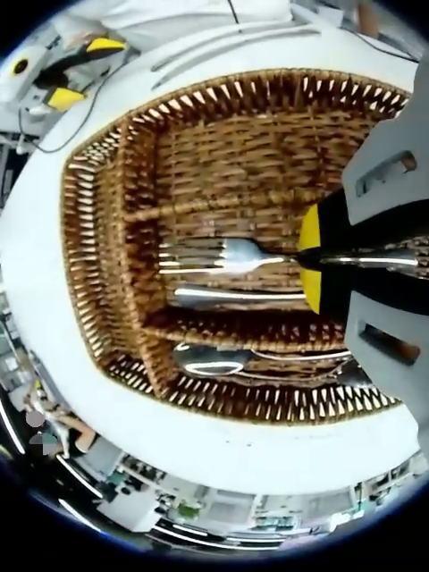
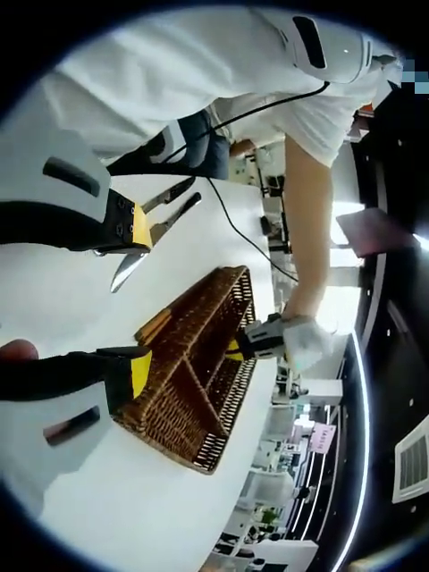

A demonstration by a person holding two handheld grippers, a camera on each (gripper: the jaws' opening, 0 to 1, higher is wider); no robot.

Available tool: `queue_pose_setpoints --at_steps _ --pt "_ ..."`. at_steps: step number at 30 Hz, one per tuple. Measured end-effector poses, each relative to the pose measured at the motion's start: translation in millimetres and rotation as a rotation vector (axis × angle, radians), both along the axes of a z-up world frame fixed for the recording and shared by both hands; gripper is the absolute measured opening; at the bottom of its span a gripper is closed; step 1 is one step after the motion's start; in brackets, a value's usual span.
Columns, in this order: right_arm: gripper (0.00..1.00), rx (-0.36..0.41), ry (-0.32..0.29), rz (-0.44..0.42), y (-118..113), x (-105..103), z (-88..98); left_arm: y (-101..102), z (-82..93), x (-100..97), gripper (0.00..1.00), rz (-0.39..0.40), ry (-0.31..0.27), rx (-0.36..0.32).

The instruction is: Arrange the knives, forks, and spoons in their matching storage slots by inserting each utensil handle-first until every utensil is classified and aligned in the correct compartment

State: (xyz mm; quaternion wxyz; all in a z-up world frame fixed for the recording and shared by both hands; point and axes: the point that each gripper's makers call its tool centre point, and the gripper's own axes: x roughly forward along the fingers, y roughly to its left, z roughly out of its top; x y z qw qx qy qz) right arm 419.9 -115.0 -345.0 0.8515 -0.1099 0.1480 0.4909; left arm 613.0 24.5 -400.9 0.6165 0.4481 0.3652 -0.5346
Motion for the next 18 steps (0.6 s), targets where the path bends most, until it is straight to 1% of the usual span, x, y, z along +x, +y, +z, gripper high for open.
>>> queue_pose_setpoints --at_steps 4,7,18 --pt "0.43 0.002 -0.001 -0.001 0.2 -0.6 0.1 -0.8 -1.1 -3.3 0.03 -0.005 0.008 0.011" --pt "0.43 0.005 0.000 0.000 0.6 -1.4 0.1 -0.5 -1.5 -3.4 0.03 0.017 0.013 0.010" --pt "0.43 0.005 0.001 0.001 0.6 -4.3 -1.0 -0.1 -0.9 -3.2 0.04 0.041 -0.004 0.001"
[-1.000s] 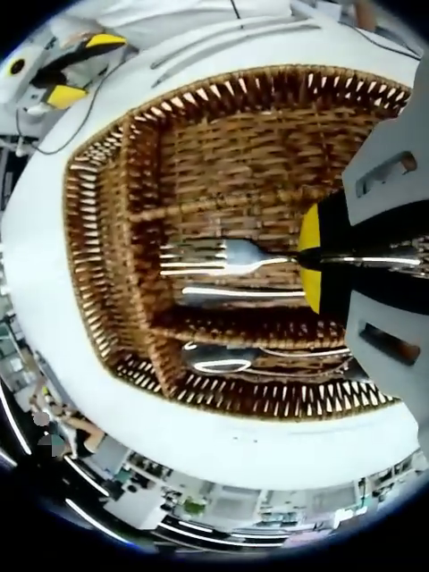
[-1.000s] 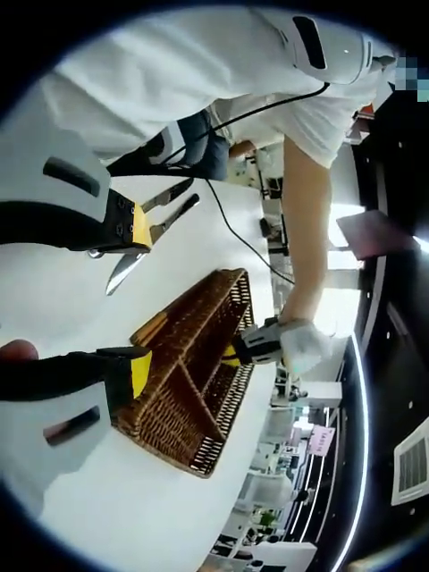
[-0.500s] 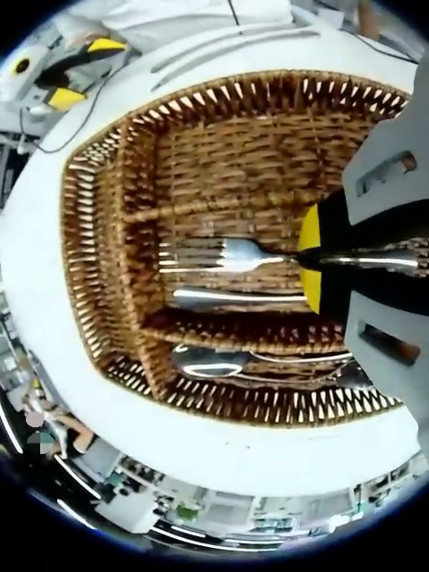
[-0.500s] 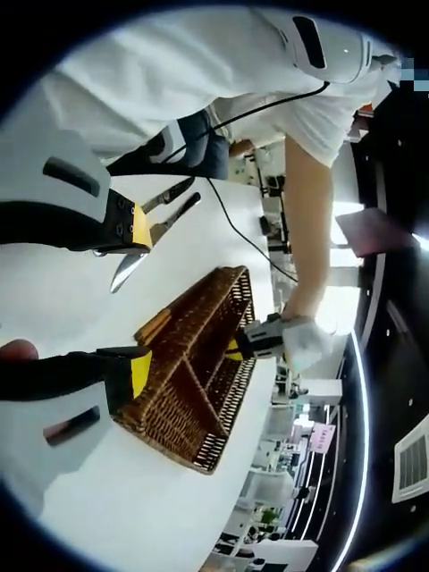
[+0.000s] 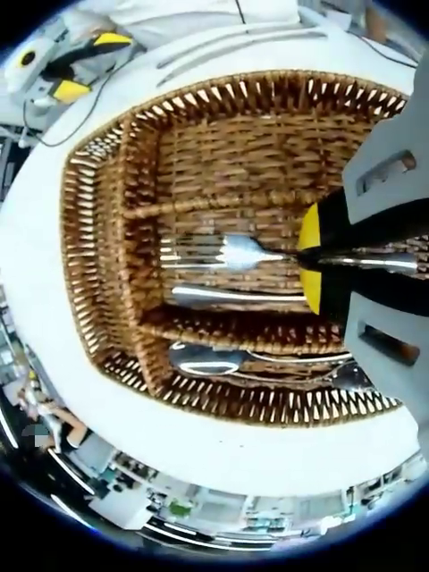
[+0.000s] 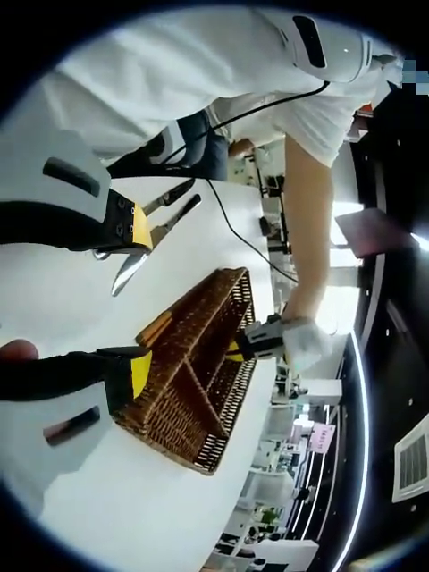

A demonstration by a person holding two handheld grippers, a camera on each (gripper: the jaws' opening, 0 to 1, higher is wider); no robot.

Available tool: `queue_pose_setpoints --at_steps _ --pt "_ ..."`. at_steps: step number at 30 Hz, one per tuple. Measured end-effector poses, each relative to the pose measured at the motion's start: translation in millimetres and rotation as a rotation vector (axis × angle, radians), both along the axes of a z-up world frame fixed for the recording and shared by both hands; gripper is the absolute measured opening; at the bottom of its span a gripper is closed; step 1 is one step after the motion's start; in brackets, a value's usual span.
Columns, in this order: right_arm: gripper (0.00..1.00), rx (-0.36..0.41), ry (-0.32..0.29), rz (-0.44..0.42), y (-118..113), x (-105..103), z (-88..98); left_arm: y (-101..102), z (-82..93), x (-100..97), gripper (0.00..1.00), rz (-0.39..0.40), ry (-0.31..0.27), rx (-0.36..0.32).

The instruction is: Arrange the knives, forks, and spoons in their matching storage slots by inserting each utensil handle-first until every utensil is classified and aligned in the correct compartment

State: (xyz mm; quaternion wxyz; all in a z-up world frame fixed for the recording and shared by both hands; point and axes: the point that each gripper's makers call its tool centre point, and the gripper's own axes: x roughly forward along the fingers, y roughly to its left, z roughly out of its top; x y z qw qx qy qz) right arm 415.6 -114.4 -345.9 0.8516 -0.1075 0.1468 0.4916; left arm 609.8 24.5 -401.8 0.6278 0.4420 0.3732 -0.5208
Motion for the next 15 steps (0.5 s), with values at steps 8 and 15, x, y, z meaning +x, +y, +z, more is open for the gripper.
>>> queue_pose_setpoints --at_steps 8,15 --pt "0.43 -0.001 -0.005 -0.002 -0.7 -1.8 2.2 1.4 0.8 1.4 0.06 0.026 -0.019 -0.017" --pt "0.44 -0.002 -0.012 -0.002 0.1 -2.0 5.5 4.7 7.9 2.7 0.08 0.043 -0.043 -0.036"
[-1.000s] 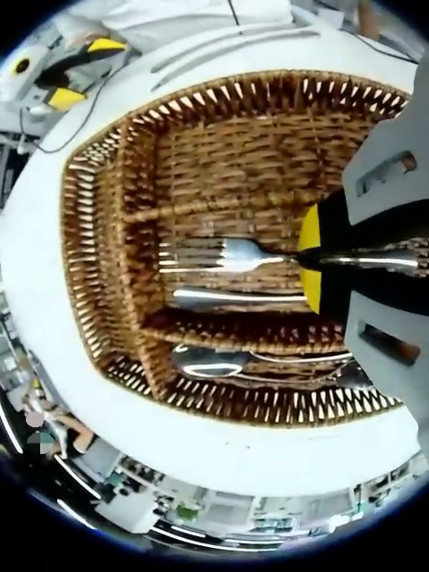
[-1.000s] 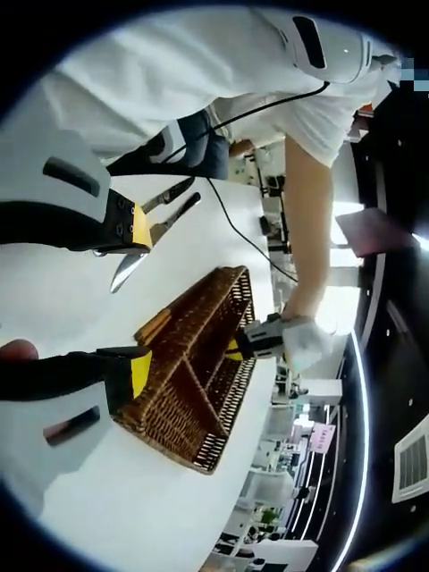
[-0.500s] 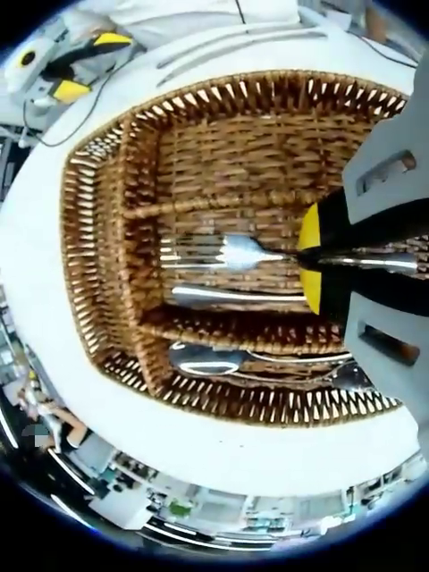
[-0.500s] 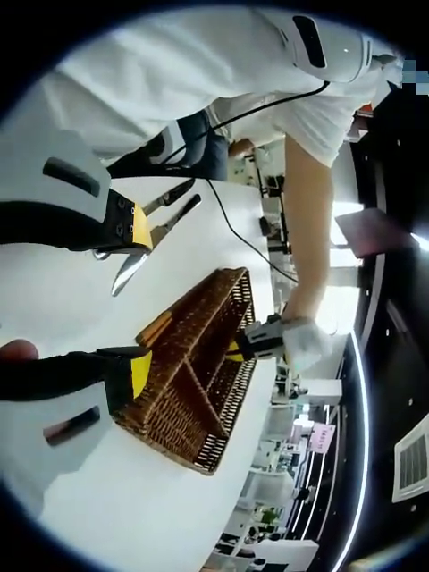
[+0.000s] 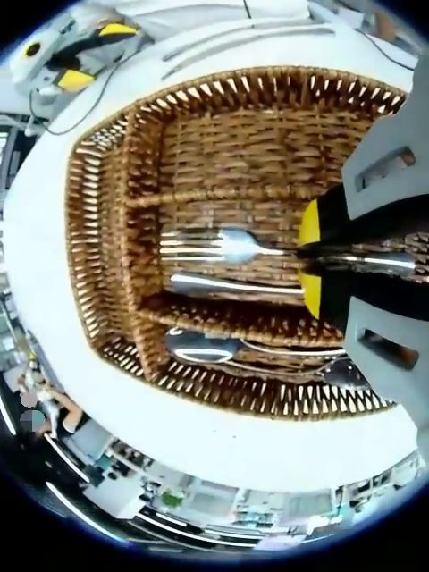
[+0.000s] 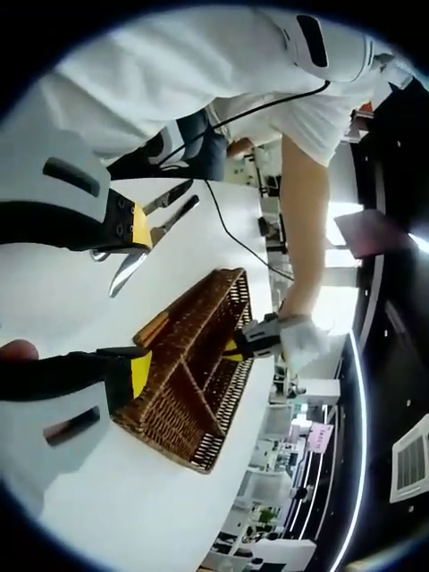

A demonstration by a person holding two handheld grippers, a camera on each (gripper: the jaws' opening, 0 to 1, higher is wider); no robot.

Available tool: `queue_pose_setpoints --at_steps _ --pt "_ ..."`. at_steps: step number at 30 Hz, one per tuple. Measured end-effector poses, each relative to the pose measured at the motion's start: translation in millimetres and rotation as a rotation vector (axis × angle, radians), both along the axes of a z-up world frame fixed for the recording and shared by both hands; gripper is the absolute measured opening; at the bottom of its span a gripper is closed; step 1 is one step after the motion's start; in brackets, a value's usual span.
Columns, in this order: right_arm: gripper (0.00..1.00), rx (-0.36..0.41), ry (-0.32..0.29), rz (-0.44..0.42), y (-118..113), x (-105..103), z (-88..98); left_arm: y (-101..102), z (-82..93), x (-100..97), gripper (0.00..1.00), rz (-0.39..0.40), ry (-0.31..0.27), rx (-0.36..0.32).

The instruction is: Arrange the knives, forks, and spoons in their matching storage slots by inserting each utensil handle-first until every utensil is classified and aligned in the correct compartment

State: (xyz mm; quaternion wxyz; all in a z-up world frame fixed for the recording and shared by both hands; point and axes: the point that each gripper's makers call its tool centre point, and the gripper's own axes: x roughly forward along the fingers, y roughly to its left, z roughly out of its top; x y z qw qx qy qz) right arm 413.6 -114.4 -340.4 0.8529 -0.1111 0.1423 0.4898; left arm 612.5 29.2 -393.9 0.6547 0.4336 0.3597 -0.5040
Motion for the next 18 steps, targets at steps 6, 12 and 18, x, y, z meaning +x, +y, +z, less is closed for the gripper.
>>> queue_pose_setpoints --at_steps 6,12,18 --pt "0.44 -0.006 -0.013 0.011 6 -4 6.9 6 19.3 -4.4 0.12 0.021 -0.059 -0.037" --pt "0.44 -0.006 -0.036 0.026 12 -8 15.3 8 52.0 -6.6 0.13 0.078 -0.176 -0.134" --pt "0.44 -0.005 -0.051 0.041 19 -13 21.0 8 86.3 -19.9 0.18 0.156 -0.239 -0.298"
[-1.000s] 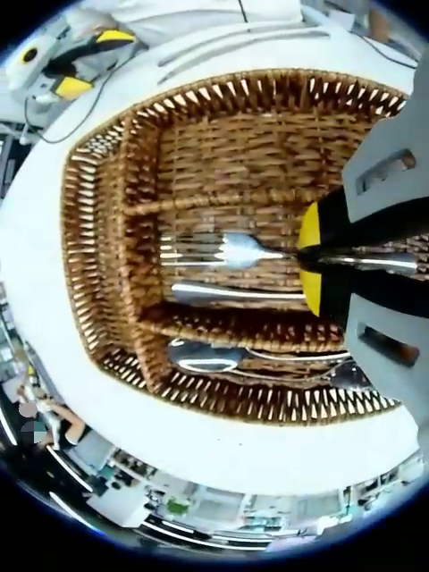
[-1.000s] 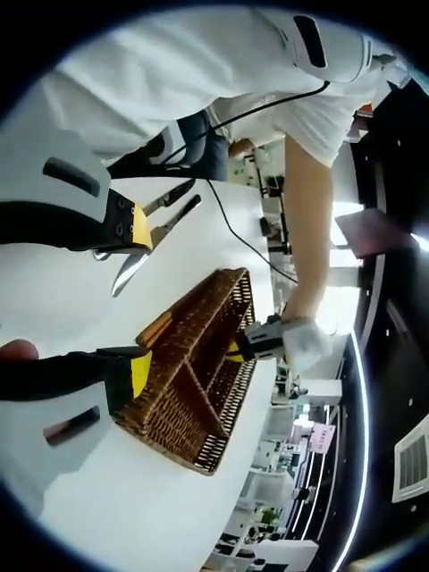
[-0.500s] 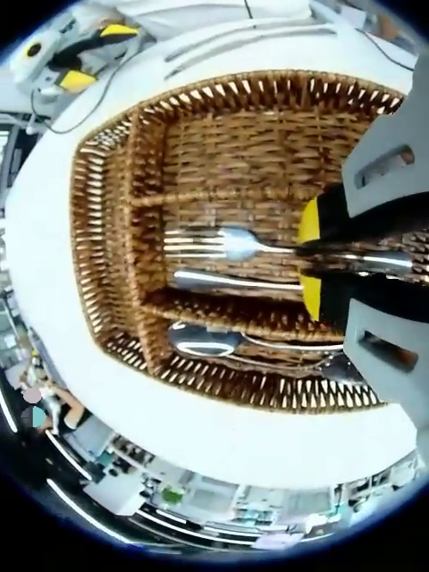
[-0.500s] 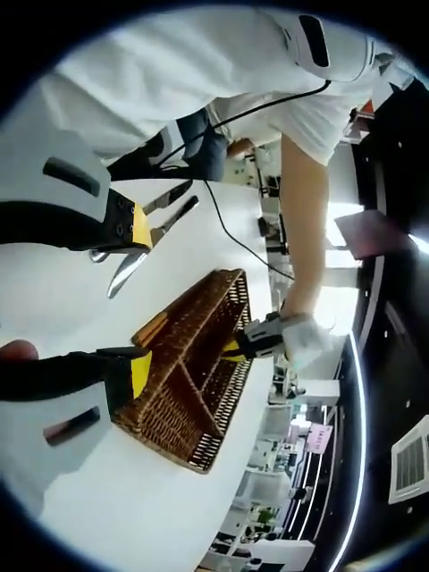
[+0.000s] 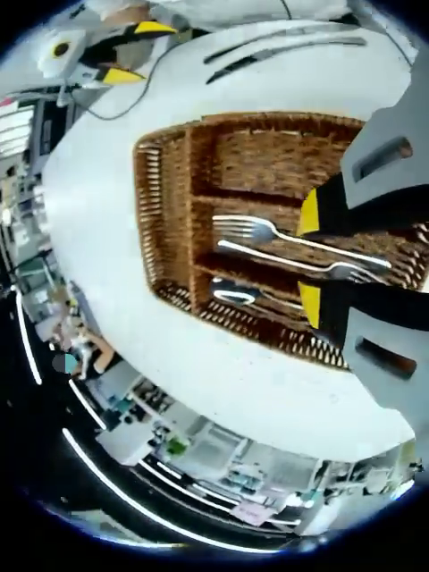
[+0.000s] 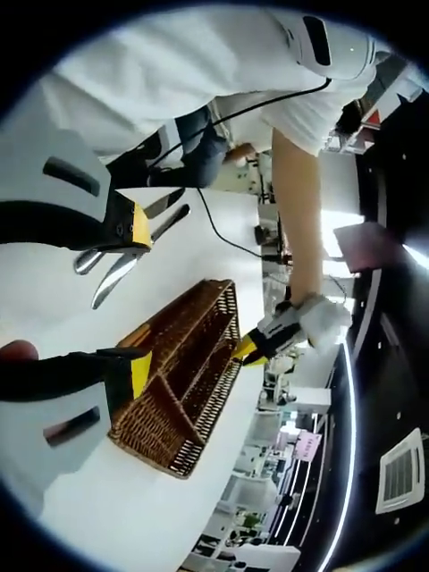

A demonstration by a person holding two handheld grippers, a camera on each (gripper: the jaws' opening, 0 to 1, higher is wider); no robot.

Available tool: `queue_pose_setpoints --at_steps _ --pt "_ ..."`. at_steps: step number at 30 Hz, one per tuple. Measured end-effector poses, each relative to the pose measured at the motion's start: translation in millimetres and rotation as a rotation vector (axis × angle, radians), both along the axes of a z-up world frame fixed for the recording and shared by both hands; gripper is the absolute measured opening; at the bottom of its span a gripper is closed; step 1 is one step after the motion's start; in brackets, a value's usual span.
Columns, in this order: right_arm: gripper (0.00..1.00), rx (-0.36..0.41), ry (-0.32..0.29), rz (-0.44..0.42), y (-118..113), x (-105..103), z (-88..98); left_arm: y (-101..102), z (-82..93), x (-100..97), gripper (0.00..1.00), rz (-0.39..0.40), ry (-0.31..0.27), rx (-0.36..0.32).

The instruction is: Arrange the knives, forks, and spoons in their matching storage slots by inserting each utensil handle-first until every utensil is classified and aligned in the correct compartment

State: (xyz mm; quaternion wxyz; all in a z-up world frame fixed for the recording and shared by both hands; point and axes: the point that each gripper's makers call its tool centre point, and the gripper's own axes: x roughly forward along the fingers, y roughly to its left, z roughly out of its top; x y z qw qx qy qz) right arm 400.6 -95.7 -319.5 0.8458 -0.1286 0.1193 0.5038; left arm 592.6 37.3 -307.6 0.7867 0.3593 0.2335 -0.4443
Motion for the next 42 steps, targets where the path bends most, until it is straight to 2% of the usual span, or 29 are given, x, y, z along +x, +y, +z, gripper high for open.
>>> queue_pose_setpoints --at_steps 1,2,8,14,24,30,34,38,39,42 --pt "0.44 0.000 -0.001 0.001 0 -1 0.4 0 2.8 -1.1 0.18 0.004 -0.006 -0.013" --pt "0.44 -0.001 -0.009 0.011 2 -2 3.6 5 17.9 -9.6 0.18 0.030 -0.058 -0.061" --pt "0.45 0.006 -0.031 0.036 11 -12 10.5 20 36.0 -45.1 0.19 0.073 -0.105 -0.163" --pt "0.45 0.002 -0.044 0.052 15 -20 14.5 37 39.0 -79.8 0.22 0.112 -0.126 -0.234" --pt "0.45 -0.003 -0.061 0.063 14 -25 17.8 57 43.5 -121.8 0.24 0.188 -0.168 -0.360" --pt "0.46 -0.003 -0.068 0.062 13 -26 18.7 62 43.1 -142.3 0.26 0.219 -0.180 -0.442" --pt "0.46 0.000 -0.068 0.062 13 -28 18.7 63 40.6 -151.6 0.29 0.229 -0.185 -0.461" --pt "0.46 -0.006 -0.067 0.065 13 -30 17.0 66 41.7 -161.6 0.31 0.247 -0.199 -0.511" --pt "0.46 -0.007 -0.068 0.065 13 -30 17.2 59 43.0 -169.7 0.32 0.248 -0.206 -0.527" --pt "0.46 -0.010 -0.069 0.065 13 -30 17.3 60 41.6 -175.6 0.33 0.263 -0.211 -0.563"
